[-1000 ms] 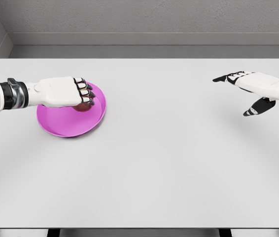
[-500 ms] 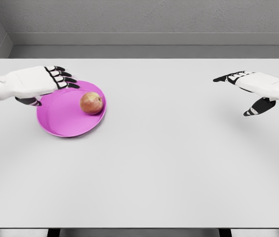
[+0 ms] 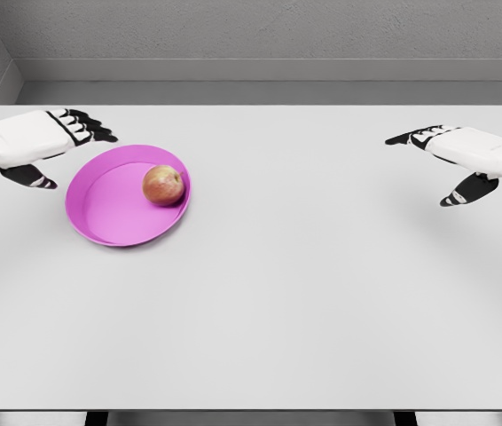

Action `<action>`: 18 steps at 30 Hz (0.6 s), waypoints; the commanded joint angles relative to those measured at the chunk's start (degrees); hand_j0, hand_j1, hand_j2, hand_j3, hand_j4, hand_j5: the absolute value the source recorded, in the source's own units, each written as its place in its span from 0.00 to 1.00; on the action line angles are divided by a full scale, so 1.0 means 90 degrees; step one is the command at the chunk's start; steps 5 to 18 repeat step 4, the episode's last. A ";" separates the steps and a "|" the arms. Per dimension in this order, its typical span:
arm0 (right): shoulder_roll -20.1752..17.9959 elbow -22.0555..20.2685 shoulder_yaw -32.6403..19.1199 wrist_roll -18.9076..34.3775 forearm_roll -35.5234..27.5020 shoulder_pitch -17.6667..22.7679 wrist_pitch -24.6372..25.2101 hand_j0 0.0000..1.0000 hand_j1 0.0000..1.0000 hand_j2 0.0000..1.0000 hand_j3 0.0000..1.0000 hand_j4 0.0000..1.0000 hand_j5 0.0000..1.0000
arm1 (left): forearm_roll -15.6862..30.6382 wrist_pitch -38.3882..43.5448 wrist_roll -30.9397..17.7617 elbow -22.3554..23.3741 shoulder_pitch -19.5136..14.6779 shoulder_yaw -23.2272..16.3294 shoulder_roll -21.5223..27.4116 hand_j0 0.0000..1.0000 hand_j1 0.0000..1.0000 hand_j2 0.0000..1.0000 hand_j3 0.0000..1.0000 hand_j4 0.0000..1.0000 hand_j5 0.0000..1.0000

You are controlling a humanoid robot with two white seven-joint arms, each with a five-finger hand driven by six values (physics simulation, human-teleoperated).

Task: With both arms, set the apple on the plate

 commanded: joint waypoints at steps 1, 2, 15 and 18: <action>-0.0013 0.0003 -0.0002 -0.0002 -0.0015 0.0000 0.0004 1.00 1.00 1.00 1.00 1.00 1.00 | 0.0040 0.0010 -0.0006 0.0009 0.0000 0.0019 0.0010 1.00 1.00 1.00 1.00 1.00 1.00; -0.0013 0.0003 -0.0002 -0.0002 -0.0015 0.0000 0.0004 1.00 1.00 1.00 1.00 1.00 1.00 | 0.0040 0.0010 -0.0015 0.0009 0.0000 0.0019 0.0019 1.00 1.00 1.00 1.00 1.00 1.00; -0.0013 0.0003 -0.0002 -0.0002 -0.0015 0.0000 0.0004 1.00 1.00 1.00 1.00 1.00 1.00 | 0.0031 0.0010 -0.0015 0.0009 0.0000 0.0019 0.0019 1.00 1.00 1.00 1.00 1.00 1.00; -0.0013 0.0003 -0.0002 -0.0002 -0.0015 0.0000 0.0004 1.00 1.00 1.00 1.00 1.00 1.00 | 0.0031 0.0010 -0.0015 0.0009 0.0000 0.0019 0.0019 1.00 1.00 1.00 1.00 1.00 1.00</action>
